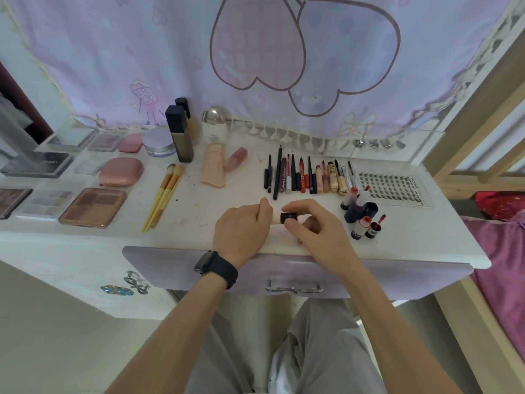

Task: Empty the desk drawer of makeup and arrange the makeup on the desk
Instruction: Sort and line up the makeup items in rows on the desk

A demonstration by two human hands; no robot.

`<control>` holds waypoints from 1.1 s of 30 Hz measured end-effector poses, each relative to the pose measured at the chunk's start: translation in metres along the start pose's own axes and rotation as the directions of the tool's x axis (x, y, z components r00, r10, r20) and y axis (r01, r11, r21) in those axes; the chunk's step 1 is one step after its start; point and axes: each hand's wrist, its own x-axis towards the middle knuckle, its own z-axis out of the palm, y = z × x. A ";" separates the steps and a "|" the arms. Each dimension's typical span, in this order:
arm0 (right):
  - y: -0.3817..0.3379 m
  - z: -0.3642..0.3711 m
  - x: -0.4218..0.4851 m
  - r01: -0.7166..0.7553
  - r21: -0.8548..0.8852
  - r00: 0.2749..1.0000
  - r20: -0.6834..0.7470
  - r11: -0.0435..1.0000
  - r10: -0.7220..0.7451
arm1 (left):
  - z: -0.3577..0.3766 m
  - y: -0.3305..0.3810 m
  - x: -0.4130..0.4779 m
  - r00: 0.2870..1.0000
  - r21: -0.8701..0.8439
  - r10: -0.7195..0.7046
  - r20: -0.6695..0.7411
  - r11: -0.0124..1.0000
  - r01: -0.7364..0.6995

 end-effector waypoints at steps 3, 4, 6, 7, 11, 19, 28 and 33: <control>-0.004 0.000 -0.003 -0.019 0.018 1.000 -0.021 1.000 0.020 | 0.001 -0.001 0.000 1.000 -0.007 -0.009 -0.001 1.000 0.009; -0.004 0.000 -0.002 -0.036 0.011 0.999 -0.035 0.999 0.036 | 0.001 -0.001 0.000 1.000 -0.008 -0.010 -0.002 1.000 0.010; -0.004 0.002 -0.001 -0.063 0.000 0.997 -0.053 0.998 0.063 | 0.001 -0.001 0.000 1.000 -0.008 -0.005 -0.003 1.000 0.005; -0.003 0.004 0.000 -0.067 -0.007 0.996 -0.058 0.998 0.067 | 0.001 -0.001 -0.001 1.000 -0.008 -0.002 -0.001 1.000 0.002; 0.000 0.006 -0.001 -0.046 0.003 0.998 -0.046 0.999 0.046 | 0.001 -0.001 -0.001 1.000 0.002 -0.005 0.007 1.000 0.005; -0.001 0.004 -0.002 -0.028 -0.035 0.998 -0.052 0.999 0.027 | 0.001 -0.002 0.000 1.000 -0.006 0.000 0.014 1.000 0.000; 0.002 0.000 -0.006 0.067 -0.041 0.996 -0.061 0.997 -0.069 | 0.001 -0.002 0.001 1.000 -0.002 0.027 0.004 1.000 -0.027; 0.007 0.001 -0.005 0.069 -0.027 0.995 -0.074 0.997 -0.071 | 0.003 -0.005 0.003 0.999 -0.018 0.035 0.001 0.999 -0.035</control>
